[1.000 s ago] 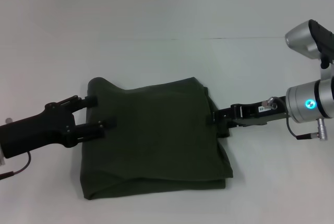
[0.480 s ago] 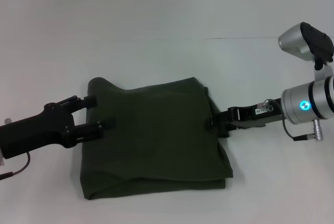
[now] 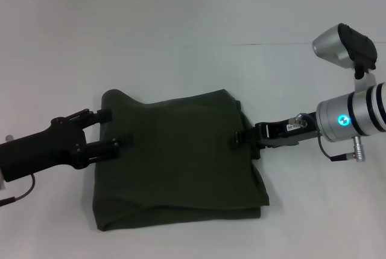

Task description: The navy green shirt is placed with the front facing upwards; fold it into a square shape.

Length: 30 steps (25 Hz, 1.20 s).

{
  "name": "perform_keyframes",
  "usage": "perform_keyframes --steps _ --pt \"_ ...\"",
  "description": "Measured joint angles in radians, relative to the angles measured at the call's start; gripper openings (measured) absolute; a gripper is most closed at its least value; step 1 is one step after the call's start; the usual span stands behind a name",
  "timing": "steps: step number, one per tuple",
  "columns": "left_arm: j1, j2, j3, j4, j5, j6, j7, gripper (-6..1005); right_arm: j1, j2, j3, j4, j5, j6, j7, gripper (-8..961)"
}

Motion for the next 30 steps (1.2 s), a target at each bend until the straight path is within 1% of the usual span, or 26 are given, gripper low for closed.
perform_keyframes --steps 3,21,23,30 --pt "0.000 0.001 -0.006 0.000 0.000 0.000 0.000 886 0.005 0.005 0.000 0.001 0.000 0.001 0.000 800" --pt "0.002 0.003 -0.018 0.002 0.000 -0.002 0.000 885 0.022 0.019 0.000 0.003 -0.006 0.016 -0.008 791" --pt "0.004 0.003 -0.025 0.002 0.000 -0.002 0.003 885 0.025 0.019 0.000 0.008 -0.008 0.018 -0.008 610" --pt "0.007 0.003 -0.033 0.000 0.000 -0.002 0.008 886 0.027 0.021 -0.001 0.022 -0.010 0.029 -0.007 323"
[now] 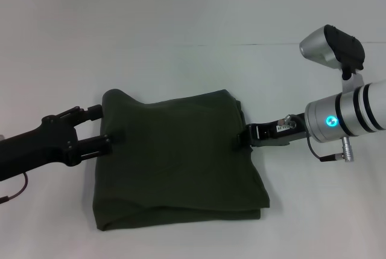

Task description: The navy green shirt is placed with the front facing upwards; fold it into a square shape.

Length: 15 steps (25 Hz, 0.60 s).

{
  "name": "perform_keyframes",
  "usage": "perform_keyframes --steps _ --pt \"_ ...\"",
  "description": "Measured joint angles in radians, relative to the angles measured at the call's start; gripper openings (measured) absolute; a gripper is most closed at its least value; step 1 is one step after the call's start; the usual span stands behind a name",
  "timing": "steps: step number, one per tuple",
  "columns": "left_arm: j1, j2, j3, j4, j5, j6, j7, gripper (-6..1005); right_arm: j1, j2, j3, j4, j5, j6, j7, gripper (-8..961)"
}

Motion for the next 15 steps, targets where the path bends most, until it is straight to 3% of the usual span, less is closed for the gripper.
perform_keyframes --steps 4,15 --pt "0.001 0.000 0.000 -0.001 0.000 0.000 0.001 886 -0.004 0.002 0.004 0.001 0.002 0.023 -0.005 138" --pt "-0.006 0.000 0.000 -0.003 0.000 0.000 0.002 885 -0.005 0.006 0.034 -0.008 0.010 0.122 -0.045 96"
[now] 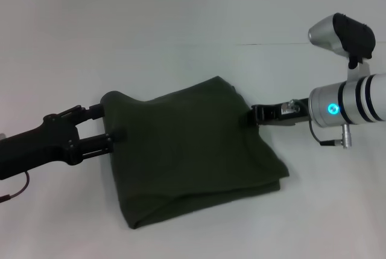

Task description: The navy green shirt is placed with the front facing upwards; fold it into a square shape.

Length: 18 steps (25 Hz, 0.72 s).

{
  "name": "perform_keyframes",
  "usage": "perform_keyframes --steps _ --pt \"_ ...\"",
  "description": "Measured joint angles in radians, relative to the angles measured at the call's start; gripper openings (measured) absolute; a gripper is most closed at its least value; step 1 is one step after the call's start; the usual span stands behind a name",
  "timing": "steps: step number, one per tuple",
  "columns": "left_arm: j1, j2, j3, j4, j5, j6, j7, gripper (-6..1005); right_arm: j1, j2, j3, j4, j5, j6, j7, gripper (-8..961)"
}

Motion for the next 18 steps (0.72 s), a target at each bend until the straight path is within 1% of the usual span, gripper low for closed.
perform_keyframes --steps 7,18 --pt "-0.002 0.000 0.000 0.000 0.000 -0.001 0.000 886 0.009 -0.002 0.016 -0.001 0.001 0.064 -0.013 95" --pt "-0.003 0.000 0.000 0.000 0.000 -0.002 -0.001 885 0.003 -0.005 0.034 -0.002 0.001 0.122 -0.014 92"
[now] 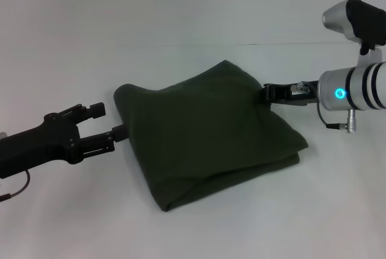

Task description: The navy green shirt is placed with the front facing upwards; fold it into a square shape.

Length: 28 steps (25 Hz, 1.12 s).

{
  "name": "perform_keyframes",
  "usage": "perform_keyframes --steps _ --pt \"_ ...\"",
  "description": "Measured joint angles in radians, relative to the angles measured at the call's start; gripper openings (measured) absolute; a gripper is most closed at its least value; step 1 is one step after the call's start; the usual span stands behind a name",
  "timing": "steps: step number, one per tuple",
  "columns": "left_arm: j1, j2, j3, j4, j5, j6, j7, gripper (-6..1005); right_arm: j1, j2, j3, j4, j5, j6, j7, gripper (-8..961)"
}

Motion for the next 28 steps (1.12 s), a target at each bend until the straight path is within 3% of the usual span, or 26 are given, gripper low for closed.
perform_keyframes --steps 15,28 --pt "-0.001 0.000 0.003 -0.002 0.000 0.000 -0.004 885 -0.049 0.001 0.075 -0.003 0.006 0.014 -0.031 89" --pt "-0.011 0.000 0.003 -0.002 0.000 0.000 -0.008 886 -0.149 0.010 0.081 -0.082 0.101 -0.040 -0.081 105"
